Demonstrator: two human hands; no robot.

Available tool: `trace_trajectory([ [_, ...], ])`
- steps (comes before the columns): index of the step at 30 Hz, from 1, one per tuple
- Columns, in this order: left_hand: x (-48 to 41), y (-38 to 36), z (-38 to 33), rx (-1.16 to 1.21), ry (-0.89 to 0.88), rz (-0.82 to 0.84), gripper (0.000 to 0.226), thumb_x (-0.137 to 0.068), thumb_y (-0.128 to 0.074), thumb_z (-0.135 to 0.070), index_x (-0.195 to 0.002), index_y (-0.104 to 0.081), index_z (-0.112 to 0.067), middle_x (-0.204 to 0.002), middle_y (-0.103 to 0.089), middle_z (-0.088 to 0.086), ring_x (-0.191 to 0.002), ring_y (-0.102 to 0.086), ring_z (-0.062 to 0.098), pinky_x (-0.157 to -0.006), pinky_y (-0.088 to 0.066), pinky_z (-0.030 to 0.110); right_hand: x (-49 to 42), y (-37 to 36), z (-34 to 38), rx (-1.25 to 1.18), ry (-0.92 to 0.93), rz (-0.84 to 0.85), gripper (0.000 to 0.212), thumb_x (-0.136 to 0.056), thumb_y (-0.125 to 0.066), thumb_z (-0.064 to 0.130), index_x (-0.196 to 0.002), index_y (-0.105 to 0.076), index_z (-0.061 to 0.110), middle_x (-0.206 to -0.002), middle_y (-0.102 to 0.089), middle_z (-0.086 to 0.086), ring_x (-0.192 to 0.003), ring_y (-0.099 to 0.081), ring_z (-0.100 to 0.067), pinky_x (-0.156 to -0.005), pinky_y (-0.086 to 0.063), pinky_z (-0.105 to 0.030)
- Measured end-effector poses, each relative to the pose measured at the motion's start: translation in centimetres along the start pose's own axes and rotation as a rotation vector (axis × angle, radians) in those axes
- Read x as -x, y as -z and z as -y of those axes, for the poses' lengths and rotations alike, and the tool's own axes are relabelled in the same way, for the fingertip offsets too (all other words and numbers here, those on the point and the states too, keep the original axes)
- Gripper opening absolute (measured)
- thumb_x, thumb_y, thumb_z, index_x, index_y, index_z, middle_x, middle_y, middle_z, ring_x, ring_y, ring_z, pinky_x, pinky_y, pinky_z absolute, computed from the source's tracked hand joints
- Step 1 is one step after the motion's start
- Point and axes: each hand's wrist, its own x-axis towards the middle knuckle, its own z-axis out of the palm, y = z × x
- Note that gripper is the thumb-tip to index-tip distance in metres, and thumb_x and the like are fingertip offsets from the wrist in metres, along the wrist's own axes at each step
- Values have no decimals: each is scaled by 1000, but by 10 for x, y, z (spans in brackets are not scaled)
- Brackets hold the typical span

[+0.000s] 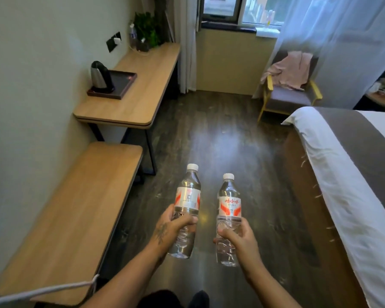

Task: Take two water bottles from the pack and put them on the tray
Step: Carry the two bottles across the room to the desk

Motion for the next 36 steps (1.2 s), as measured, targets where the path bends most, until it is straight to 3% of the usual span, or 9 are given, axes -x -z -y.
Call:
trace_trajectory([
  [5,-101,-11,-58,47,-1,-55,76,-55,-86,-42,-124,-69,-13,-111,-80,20,-99,-79,42,-91,-64,57,-110,0,57,-21,-5,42,52,-74,-82,26,-122,-61,22,-113,-77,-18,-100,-77,-45,-93,-63,-61],
  [8,-167,-13,-89,63,-11,-59,76,-54,-86,-45,-122,-69,-17,-108,-81,17,-87,-80,29,-72,-65,38,-179,-5,83,-17,7,50,50,-76,-83,23,-121,-62,20,-111,-76,-19,-100,-76,-47,-89,-65,-59],
  [10,-216,-11,-111,48,-16,-54,77,-53,-85,-47,-122,-69,-17,-108,-80,16,-86,-80,27,-69,-63,32,-230,-10,99,-10,7,51,55,-71,-81,26,-122,-61,19,-111,-77,-17,-99,-77,-45,-86,-66,-54],
  [14,-314,-7,-153,47,-17,-40,74,-57,-86,-41,-124,-68,-15,-111,-80,19,-99,-79,40,-74,-63,37,-328,-27,133,-32,18,43,58,-71,-81,28,-125,-61,20,-108,-78,-12,-91,-81,-36,-72,-67,-38],
  [16,-360,-5,-179,30,-7,-16,70,-60,-86,-41,-124,-68,-18,-110,-81,16,-98,-80,37,-74,-63,36,-373,-36,154,-40,10,18,59,-69,-83,28,-124,-61,21,-107,-78,-11,-88,-82,-32,-69,-67,-35],
  [20,-445,0,-238,12,-14,14,73,-52,-84,-50,-119,-67,-27,-104,-82,5,-87,-82,22,-71,-63,31,-456,-53,207,-60,19,-3,64,-64,-87,35,-122,-63,23,-109,-79,-12,-91,-82,-33,-74,-69,-45],
  [22,-483,0,-263,13,-13,25,75,-51,-85,-49,-120,-67,-23,-107,-81,10,-91,-81,26,-75,-63,36,-492,-59,229,-52,29,1,63,-66,-87,33,-124,-62,23,-111,-78,-12,-94,-81,-34,-80,-69,-50],
  [28,-601,-1,-318,19,-25,54,82,-55,-85,-50,-129,-64,-22,-116,-78,13,-103,-79,34,-92,-65,50,-610,-71,282,-72,27,7,70,-61,-87,37,-124,-61,23,-113,-78,-14,-97,-80,-39,-75,-68,-41],
  [36,-779,-21,-398,-8,-30,16,88,-54,-83,-52,-134,-62,-21,-122,-76,11,-109,-77,31,-96,-64,49,-806,-77,340,-44,4,46,60,-69,-82,27,-125,-61,18,-111,-78,-18,-93,-80,-42,-76,-68,-46],
])
